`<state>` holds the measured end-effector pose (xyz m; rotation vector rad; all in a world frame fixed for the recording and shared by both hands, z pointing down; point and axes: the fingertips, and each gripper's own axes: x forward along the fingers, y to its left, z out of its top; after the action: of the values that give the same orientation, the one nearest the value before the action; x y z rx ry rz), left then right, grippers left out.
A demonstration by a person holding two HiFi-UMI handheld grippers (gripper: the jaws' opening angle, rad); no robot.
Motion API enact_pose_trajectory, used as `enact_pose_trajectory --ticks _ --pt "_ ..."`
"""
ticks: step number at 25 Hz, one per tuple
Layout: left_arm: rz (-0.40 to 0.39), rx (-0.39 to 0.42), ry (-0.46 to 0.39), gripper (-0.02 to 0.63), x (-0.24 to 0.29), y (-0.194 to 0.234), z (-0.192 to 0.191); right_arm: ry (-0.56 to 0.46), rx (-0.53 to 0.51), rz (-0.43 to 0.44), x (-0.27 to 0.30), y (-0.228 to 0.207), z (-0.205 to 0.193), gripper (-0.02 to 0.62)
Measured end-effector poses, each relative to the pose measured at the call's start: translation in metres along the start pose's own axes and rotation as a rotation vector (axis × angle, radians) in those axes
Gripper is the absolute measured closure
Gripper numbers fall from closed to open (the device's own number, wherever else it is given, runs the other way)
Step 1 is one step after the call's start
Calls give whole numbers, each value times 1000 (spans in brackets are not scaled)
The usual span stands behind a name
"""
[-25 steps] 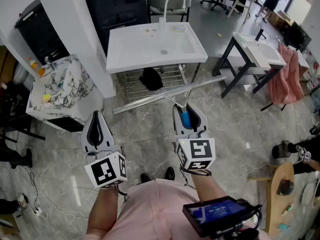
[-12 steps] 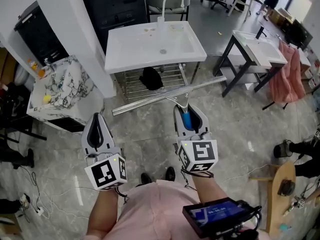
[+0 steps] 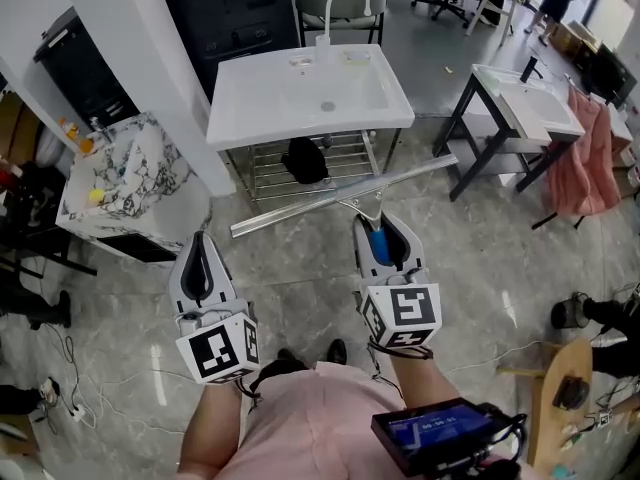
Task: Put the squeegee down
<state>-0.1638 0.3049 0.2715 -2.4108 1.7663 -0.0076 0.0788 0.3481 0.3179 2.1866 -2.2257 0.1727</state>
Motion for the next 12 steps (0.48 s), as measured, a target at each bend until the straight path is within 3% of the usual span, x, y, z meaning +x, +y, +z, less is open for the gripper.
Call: enact_pose_trajectory --ticks 12 --pt "43 10 47 597 27 2 -20 57 -11 47 39 -15 -15 476"
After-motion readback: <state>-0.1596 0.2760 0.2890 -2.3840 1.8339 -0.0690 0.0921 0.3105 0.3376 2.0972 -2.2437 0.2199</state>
